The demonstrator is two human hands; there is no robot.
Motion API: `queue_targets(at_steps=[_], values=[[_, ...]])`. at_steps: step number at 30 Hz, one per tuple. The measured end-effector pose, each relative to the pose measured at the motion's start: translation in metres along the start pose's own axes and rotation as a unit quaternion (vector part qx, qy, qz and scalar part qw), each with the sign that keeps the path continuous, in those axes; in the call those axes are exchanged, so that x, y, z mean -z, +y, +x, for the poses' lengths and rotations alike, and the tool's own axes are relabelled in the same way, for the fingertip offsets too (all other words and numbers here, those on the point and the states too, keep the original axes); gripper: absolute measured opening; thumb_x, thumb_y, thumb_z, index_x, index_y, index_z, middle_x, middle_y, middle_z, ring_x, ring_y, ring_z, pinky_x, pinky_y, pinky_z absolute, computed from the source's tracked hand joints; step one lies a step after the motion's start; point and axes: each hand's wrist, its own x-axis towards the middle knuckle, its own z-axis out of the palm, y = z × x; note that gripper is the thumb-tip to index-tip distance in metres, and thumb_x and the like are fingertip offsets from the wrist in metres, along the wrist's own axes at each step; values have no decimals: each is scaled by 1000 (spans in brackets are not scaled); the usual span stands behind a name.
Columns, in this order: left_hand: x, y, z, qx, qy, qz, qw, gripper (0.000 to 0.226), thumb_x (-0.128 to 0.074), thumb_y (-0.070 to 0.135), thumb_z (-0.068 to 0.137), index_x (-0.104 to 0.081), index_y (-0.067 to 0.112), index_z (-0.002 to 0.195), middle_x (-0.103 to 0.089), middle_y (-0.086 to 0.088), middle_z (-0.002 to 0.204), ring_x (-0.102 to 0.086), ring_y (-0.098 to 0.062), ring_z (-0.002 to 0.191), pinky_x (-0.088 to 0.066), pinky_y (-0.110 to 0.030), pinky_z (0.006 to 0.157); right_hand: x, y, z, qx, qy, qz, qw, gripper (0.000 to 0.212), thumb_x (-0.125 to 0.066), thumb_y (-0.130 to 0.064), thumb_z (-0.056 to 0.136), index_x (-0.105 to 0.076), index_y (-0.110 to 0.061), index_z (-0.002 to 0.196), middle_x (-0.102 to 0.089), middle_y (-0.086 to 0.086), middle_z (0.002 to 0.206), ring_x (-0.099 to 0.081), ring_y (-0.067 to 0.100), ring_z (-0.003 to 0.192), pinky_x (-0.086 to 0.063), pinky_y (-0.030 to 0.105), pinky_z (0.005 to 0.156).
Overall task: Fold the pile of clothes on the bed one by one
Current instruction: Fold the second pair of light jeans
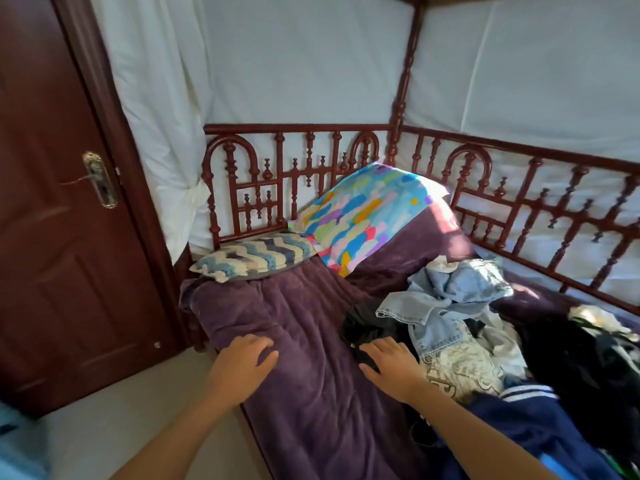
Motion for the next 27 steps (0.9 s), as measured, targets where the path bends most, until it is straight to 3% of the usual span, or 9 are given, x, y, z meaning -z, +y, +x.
queue_targets(at_steps=[4, 13, 17, 20, 27], values=[[3, -39, 37, 0, -10, -18, 1000, 39, -43, 40, 97, -54, 19, 128, -53, 3, 131, -45, -18, 122, -36, -29, 100, -6, -20, 45, -9, -12, -3, 1000, 50, -33, -43, 98, -30, -23, 144, -36, -5, 142, -33, 16, 131, -29, 32, 104], [38, -125, 145, -30, 18, -70, 997, 38, -46, 38, 96, -58, 14, 123, -58, -3, 126, -50, -20, 118, -39, -33, 98, 21, -62, 140, -130, 42, 26, 990, 50, -40, -36, 97, -30, -21, 144, -32, 2, 145, -33, 21, 131, -32, 33, 105], [35, -136, 180, -72, -5, -90, 993, 35, -46, 37, 95, -60, 16, 119, -60, -2, 121, -52, -18, 113, -42, -34, 95, 27, -75, 160, -256, 162, 173, 937, 45, -53, -25, 93, -44, -12, 136, -46, 9, 134, -43, 26, 123, -34, 31, 100], [18, -129, 201, -112, -51, -93, 988, 33, -45, 38, 96, -60, 17, 117, -60, 0, 118, -52, -18, 111, -42, -31, 93, 18, -71, 153, -342, 151, 226, 899, 42, -56, -23, 93, -48, -13, 133, -47, 11, 130, -47, 28, 117, -39, 33, 96], [-31, -80, 245, -202, -131, -143, 960, 34, -47, 37, 95, -59, 18, 120, -60, 2, 120, -51, -13, 113, -40, -26, 94, -14, -5, 99, -541, 144, 234, 795, 39, -58, -23, 91, -53, -9, 127, -47, 18, 131, -49, 34, 117, -39, 36, 96]])
